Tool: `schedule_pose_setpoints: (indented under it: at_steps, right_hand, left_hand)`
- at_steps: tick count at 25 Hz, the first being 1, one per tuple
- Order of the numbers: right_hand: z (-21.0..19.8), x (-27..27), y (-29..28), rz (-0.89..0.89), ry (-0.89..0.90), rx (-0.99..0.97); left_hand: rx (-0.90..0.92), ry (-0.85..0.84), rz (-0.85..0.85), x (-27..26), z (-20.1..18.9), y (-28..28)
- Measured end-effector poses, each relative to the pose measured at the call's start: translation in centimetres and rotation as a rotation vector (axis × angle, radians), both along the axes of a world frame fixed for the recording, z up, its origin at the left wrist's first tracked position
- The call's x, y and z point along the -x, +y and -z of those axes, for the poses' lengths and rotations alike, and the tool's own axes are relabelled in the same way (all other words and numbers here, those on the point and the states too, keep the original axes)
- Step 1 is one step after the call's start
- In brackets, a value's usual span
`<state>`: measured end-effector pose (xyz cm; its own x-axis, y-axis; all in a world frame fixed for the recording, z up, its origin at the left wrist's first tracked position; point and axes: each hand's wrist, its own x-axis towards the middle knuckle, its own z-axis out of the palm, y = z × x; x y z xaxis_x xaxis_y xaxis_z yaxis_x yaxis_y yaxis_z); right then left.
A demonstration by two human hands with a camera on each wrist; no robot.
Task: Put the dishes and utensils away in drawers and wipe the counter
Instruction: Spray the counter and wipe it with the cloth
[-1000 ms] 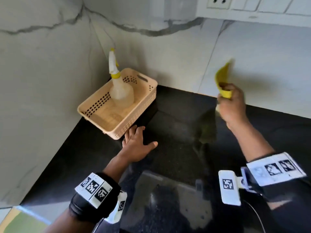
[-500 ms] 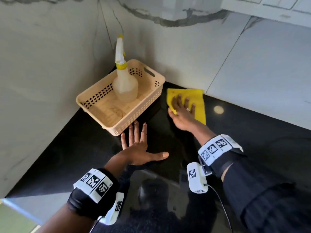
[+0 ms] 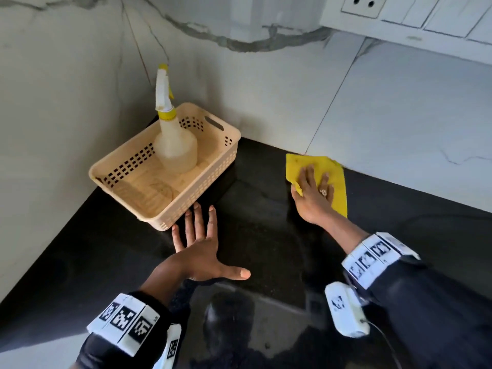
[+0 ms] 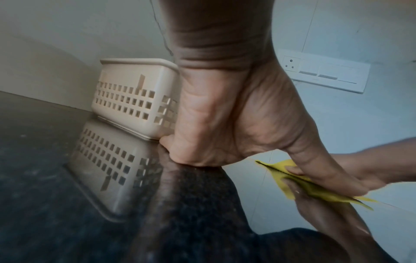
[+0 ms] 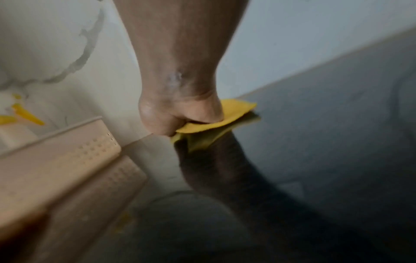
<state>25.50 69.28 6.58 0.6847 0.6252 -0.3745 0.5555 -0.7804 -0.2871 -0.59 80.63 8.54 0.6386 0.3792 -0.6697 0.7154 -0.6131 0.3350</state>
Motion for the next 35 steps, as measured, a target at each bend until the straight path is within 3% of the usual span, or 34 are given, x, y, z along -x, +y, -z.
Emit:
schedule_pose_setpoints:
  at_steps: [2,4,6,8,10,15,17,19,21,22,23,24,25,26,28,30,32,33,35]
  right_hand:
    - [-0.3,1.8,4.7,0.154,0.004,0.033]
    - [-0.5,2.9,8.0,0.197,0.017,0.035]
    - [-0.3,4.1,9.7,0.116,-0.008,0.03]
    - [-0.2,5.9,10.2,-0.031,-0.028,0.019]
    - [0.0,8.0,10.1,-0.171,-0.024,0.003]
    - [0.6,13.0,7.6,-0.428,-0.056,0.01]
    - [0.5,15.5,5.9,-0.533,-0.057,-0.026]
    - [0.4,18.2,3.0,-0.706,-0.013,-0.11]
    - [-0.1,19.9,-0.8,-0.81,0.23,-0.234]
    - [-0.9,19.9,-2.5,-0.702,0.443,-0.322]
    - [-1.9,19.1,-3.7,-0.422,0.649,-0.453]
    - [-3.3,17.1,-4.1,-0.021,0.791,-0.579]
    - [-5.0,14.2,-4.1,0.337,0.888,-0.683]
    - [-6.7,11.4,-4.0,0.573,0.951,-0.801]
    - [-9.7,6.1,-3.0,0.741,0.802,-1.057]
    - [-10.6,3.3,-1.2,0.559,0.363,-1.131]
    - [-7.9,2.0,1.1,0.169,0.081,-0.969]
    - [-5.4,1.8,2.4,-0.009,0.035,-0.817]
    - [-0.2,2.0,4.8,-0.163,0.021,-0.44]
  left_hand:
    - [0.004,-0.027,-0.018,0.3,0.1,0.1]
    - [-0.022,-0.115,-0.061,1.0,0.1,-0.1]
    - [-0.039,-0.311,-0.168,2.2,-0.2,-0.5]
    - [-0.006,-0.582,-0.397,4.0,-0.9,-0.9]
    - [-0.022,-0.723,-0.617,6.0,-1.9,-1.3]
    - [-0.131,-0.852,-1.002,9.4,-4.6,0.6]
    - [-0.009,-0.854,-1.18,9.5,-4.7,3.1]
    - [0.185,-0.806,-1.235,8.4,-4.5,5.5]
    - [0.274,-0.762,-1.22,6.9,-4.7,7.0]
    - [0.292,-0.737,-1.206,6.5,-4.7,7.3]
    - [0.311,-0.722,-1.2,6.2,-4.6,7.4]
    - [0.323,-0.711,-1.205,6.3,-4.4,7.6]
    - [0.329,-0.705,-1.221,6.3,-4.2,7.7]
    - [0.337,-0.699,-1.25,6.5,-4.1,7.8]
    - [0.385,-0.696,-1.296,6.7,-4.0,8.5]
    - [0.436,-0.701,-1.276,6.6,-4.1,9.3]
    - [0.406,-0.703,-1.206,6.1,-4.4,10.0]
    - [0.377,-0.711,-1.185,5.9,-4.9,10.1]
    - [0.379,-0.73,-1.184,5.8,-6.1,10.6]
